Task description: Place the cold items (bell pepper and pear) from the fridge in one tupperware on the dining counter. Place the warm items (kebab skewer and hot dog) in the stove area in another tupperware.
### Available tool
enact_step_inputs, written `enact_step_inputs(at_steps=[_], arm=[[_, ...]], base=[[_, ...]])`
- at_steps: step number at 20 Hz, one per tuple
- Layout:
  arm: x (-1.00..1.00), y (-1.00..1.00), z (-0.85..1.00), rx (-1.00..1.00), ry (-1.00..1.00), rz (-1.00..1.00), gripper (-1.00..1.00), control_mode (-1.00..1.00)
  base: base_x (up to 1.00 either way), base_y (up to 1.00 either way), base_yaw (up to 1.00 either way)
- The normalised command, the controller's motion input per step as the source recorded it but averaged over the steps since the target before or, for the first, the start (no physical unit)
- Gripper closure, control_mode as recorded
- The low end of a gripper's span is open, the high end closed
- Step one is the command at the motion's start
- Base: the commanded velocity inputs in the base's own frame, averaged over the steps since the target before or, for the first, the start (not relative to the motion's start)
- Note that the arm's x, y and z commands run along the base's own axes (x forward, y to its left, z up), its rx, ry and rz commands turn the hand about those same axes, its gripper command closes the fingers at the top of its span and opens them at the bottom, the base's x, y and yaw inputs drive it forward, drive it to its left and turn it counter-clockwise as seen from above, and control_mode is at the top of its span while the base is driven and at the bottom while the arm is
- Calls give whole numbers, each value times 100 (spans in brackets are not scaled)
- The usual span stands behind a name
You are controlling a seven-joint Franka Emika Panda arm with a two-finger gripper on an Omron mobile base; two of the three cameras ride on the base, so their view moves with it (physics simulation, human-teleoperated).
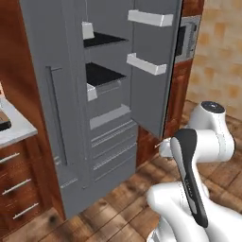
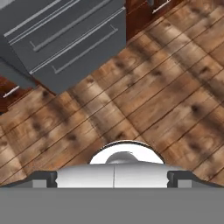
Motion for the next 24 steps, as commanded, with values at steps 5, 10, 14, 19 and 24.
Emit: enact_step_inputs(at_steps=[5, 10, 14, 19, 24], arm=[[0, 0, 0, 0, 0, 0, -100, 100], [0, 0, 0, 0, 0, 0, -100, 100], [0, 0, 0, 0, 0, 0, -100, 100], [0, 0, 0, 0, 0, 0, -100, 100], [0, 0, 0, 0, 0, 0, -100, 100]], base=[[6, -87, 71], [15, -95, 65], [43, -80, 41], [42, 16, -8], [68, 62, -8]])
